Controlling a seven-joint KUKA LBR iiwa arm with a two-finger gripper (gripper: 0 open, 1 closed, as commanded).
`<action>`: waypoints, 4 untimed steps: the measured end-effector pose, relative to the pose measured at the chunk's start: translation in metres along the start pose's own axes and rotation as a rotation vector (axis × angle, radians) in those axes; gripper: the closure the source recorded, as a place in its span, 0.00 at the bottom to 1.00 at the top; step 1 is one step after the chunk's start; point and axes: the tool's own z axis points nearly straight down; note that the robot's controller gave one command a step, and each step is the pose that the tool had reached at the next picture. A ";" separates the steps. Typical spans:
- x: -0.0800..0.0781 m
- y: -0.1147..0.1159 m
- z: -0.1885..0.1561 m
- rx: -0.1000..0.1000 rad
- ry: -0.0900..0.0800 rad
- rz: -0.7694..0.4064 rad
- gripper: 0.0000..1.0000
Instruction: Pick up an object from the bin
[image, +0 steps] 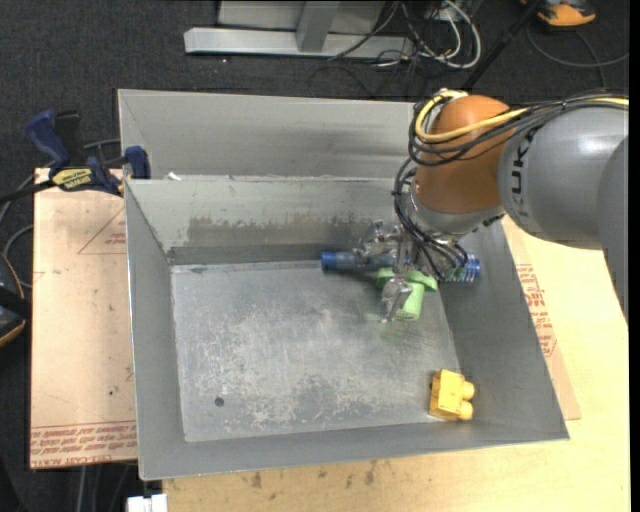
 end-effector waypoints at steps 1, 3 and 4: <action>0.015 -0.041 -0.034 0.015 0.001 0.169 0.00; 0.062 0.042 -0.010 0.014 0.010 -0.014 0.00; 0.029 0.085 0.007 0.018 -0.001 0.293 0.00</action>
Offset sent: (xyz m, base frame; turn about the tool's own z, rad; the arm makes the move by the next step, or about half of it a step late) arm -0.0088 -0.0469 0.0309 0.1713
